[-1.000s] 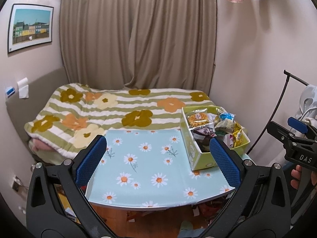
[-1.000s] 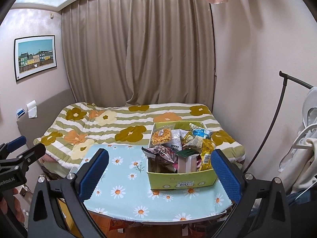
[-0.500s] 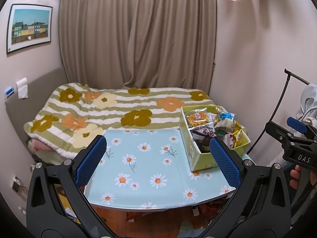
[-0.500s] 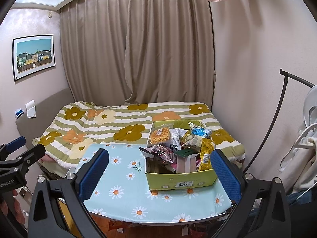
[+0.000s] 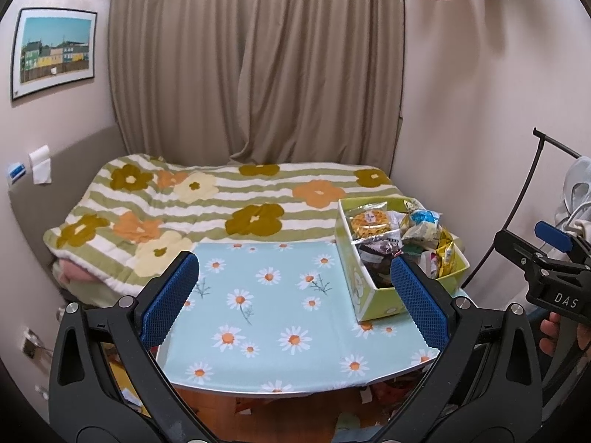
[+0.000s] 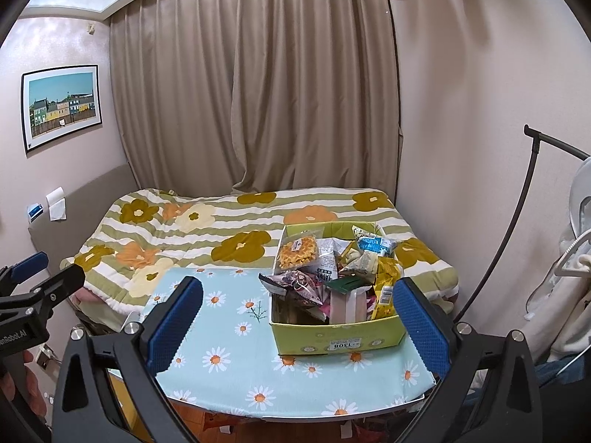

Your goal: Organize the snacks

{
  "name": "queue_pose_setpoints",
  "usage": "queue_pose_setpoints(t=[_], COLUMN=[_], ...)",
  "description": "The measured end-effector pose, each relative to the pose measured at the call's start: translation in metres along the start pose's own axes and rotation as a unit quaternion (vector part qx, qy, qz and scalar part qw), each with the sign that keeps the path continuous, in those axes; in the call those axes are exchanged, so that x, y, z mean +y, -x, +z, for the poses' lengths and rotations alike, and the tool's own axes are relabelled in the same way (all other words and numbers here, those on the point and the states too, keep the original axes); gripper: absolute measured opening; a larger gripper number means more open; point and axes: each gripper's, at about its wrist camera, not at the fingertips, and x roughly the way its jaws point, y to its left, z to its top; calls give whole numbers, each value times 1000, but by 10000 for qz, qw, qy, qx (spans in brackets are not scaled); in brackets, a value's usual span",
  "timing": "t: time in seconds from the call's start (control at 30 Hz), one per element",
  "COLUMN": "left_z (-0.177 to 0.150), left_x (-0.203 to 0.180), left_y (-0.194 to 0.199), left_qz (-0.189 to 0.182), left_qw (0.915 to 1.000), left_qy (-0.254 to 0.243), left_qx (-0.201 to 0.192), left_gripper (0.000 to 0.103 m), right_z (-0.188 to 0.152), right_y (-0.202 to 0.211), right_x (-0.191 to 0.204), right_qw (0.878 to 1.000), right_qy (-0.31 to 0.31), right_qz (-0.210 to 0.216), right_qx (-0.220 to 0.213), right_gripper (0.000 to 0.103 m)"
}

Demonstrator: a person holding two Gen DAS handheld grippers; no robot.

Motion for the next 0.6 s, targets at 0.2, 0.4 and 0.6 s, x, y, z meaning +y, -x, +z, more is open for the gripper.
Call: queue_pose_setpoints(t=[0.2,0.4,0.6], left_z=[1,1,1], left_x=[2,4,8], left_y=[0,6,13], left_qz=[13,178,547], left_qw=[10000,9995,9974], left_qy=[20,63,57], left_qx=[-27,-266,-461], left_gripper=[103,103,103], right_z=[-1,-2,-4], right_y=[-2,-1,0], right_x=[1,4,8], right_qw=[10000,10000,10000], right_qy=[9,42,21], right_qz=[-10,-38,-13], right_qx=[40,49,81], right_gripper=[102,102,102])
